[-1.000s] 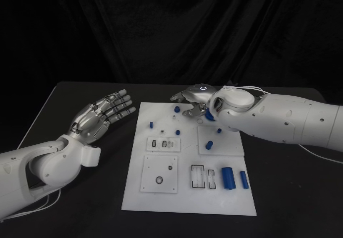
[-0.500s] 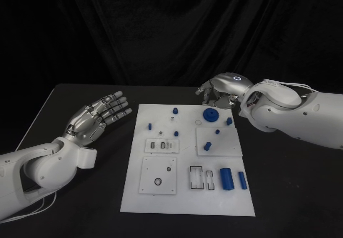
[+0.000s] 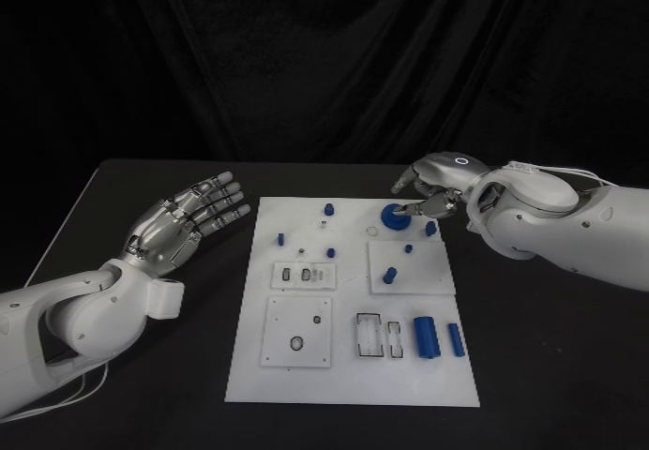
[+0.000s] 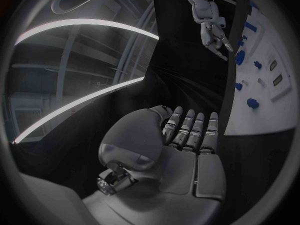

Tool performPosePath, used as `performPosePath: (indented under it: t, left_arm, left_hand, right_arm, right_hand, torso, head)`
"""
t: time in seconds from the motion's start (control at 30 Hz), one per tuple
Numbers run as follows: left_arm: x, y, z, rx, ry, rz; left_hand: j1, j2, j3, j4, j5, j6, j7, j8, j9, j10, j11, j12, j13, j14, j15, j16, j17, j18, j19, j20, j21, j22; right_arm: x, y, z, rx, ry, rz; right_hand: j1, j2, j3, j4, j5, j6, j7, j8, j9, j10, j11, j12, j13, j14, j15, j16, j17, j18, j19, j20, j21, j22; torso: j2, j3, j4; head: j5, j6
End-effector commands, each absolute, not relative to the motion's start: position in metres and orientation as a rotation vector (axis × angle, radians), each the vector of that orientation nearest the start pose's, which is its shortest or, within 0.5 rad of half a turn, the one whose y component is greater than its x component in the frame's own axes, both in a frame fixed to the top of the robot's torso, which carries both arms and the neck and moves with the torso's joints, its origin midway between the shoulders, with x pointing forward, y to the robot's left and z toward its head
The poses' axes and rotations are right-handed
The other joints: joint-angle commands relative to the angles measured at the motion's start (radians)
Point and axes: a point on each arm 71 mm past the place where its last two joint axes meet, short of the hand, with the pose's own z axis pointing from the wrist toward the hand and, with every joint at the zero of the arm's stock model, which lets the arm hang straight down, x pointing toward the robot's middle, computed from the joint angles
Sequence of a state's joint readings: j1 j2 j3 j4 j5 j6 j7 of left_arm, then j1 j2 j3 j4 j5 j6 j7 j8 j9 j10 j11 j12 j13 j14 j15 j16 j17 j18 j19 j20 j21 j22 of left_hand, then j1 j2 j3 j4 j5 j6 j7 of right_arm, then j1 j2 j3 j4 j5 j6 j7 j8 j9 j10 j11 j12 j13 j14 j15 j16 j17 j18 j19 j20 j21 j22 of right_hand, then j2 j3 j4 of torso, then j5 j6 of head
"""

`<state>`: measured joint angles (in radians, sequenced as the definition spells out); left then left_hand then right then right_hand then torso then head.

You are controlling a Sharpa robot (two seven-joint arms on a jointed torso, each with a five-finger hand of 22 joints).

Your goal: Assemble the parts on the task board

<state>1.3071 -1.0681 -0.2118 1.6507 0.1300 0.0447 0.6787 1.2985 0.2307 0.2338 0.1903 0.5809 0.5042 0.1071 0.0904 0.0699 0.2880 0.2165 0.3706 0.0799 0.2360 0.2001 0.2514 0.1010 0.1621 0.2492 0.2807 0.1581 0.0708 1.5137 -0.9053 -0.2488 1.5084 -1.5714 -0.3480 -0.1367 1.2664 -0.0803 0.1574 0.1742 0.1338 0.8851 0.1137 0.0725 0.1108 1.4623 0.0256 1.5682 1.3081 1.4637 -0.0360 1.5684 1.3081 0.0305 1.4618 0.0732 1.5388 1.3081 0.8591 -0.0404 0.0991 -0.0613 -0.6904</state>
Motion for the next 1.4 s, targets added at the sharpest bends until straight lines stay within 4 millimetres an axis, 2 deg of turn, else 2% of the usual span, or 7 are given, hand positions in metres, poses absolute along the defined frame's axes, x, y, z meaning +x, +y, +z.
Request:
performPosePath:
  t: [0.03,0.2,0.27,0.43,1.07,1.23,1.4]
  left_arm:
    - [0.448,0.273,-0.155,-1.019,1.174,-1.973]
    - [0.448,0.273,-0.156,-1.020,1.176,-1.972]
    - [0.448,0.274,-0.156,-1.020,1.177,-1.972]
    - [0.448,0.274,-0.156,-1.021,1.178,-1.972]
    - [0.450,0.275,-0.157,-1.023,1.180,-1.968]
    - [0.450,0.275,-0.157,-1.023,1.182,-1.969]
    - [0.450,0.275,-0.158,-1.026,1.186,-1.965]
  left_hand:
    - [-0.013,0.000,0.005,-0.001,0.006,0.005,0.004,0.006,0.001,0.002,0.007,0.005,0.001,0.000,0.004,0.005,0.001,-0.011,-0.003,0.003,-0.001,0.000]
    - [-0.013,0.000,0.005,-0.001,0.006,0.005,0.004,0.006,0.001,0.002,0.007,0.005,0.001,0.000,0.004,0.005,0.001,-0.011,-0.003,0.003,-0.001,0.000]
    - [-0.013,0.000,0.005,-0.001,0.006,0.005,0.004,0.006,0.001,0.002,0.007,0.005,0.001,0.000,0.004,0.005,0.001,-0.011,-0.003,0.003,-0.001,0.000]
    - [-0.015,0.000,0.008,-0.002,0.007,0.005,0.004,0.007,0.001,0.002,0.008,0.006,0.001,0.000,0.005,0.007,0.001,-0.011,-0.003,0.004,0.000,0.000]
    - [-0.015,0.000,0.008,-0.002,0.007,0.005,0.004,0.007,0.001,0.002,0.008,0.006,0.001,0.000,0.005,0.007,0.001,-0.011,-0.003,0.004,0.000,0.000]
    - [-0.015,0.000,0.008,-0.002,0.007,0.005,0.004,0.007,0.001,0.002,0.008,0.006,0.001,0.000,0.005,0.007,0.001,-0.011,-0.003,0.004,0.000,0.000]
    - [-0.016,0.000,0.011,-0.003,0.008,0.003,0.005,0.006,0.001,0.001,0.008,0.006,0.001,-0.001,0.006,0.007,0.001,-0.012,-0.003,0.004,0.000,0.000]
  right_arm:
    - [0.513,-0.246,-0.109,-0.323,1.519,0.302]
    - [0.516,-0.248,-0.116,-0.328,1.547,0.274]
    - [0.517,-0.248,-0.118,-0.331,1.555,0.270]
    - [0.518,-0.248,-0.123,-0.340,1.567,0.270]
    - [0.511,-0.245,-0.129,-0.356,1.586,0.339]
    - [0.510,-0.245,-0.127,-0.341,1.566,0.376]
    - [0.510,-0.246,-0.127,-0.320,1.560,0.399]
  right_hand:
    - [-0.013,-0.002,-0.005,0.009,-0.007,-0.006,-0.002,-0.007,-0.005,0.109,-0.001,0.003,0.263,0.107,0.002,0.002,0.263,-0.025,0.095,0.003,0.020,0.245]
    - [-0.007,0.000,-0.004,0.004,0.002,-0.082,0.000,-0.014,-0.026,0.109,0.001,0.003,0.263,0.107,0.003,0.002,0.263,-0.024,0.093,0.004,0.018,0.243]
    - [-0.004,0.001,-0.004,0.001,0.004,-0.116,0.000,-0.014,-0.034,0.109,0.001,0.003,0.263,0.107,0.003,0.002,0.263,-0.023,0.090,0.004,0.017,0.240]
    - [0.002,0.005,-0.002,-0.006,0.012,-0.046,0.006,0.003,-0.027,0.109,0.004,0.003,0.263,0.107,0.005,0.002,0.263,-0.019,0.081,0.006,0.009,0.230]
    - [0.018,0.013,0.007,-0.027,0.062,0.029,-0.001,0.027,-0.003,0.109,-0.001,0.003,0.263,0.107,0.000,0.002,0.263,-0.014,0.068,0.003,-0.003,0.215]
    - [0.016,0.009,0.008,-0.030,0.093,0.007,0.003,0.010,-0.001,0.109,0.002,0.003,0.263,0.107,0.003,0.002,0.263,-0.008,0.051,0.004,-0.018,0.197]
    - [0.009,0.006,0.005,-0.031,0.063,-0.062,0.006,-0.010,-0.014,0.109,0.006,0.003,0.263,0.107,0.006,0.002,0.263,0.002,0.026,0.008,-0.043,0.170]
  torso:
    - [0.001,0.0023,0.0027]
    - [0.001,0.0018,0.0060]
    - [0.002,0.0022,0.0023]
    - [0.003,0.0013,0.0024]
    - [0.001,0.0001,0.0010]
    - [0.002,0.0005,0.0021]
    - [0.002,0.0007,0.0016]
  head:
    - [-0.004,-0.002]
    - [-0.006,-0.006]
    - [-0.003,-0.008]
    - [-0.003,-0.009]
    - [-0.002,-0.015]
    - [-0.002,-0.012]
    - [-0.001,-0.012]
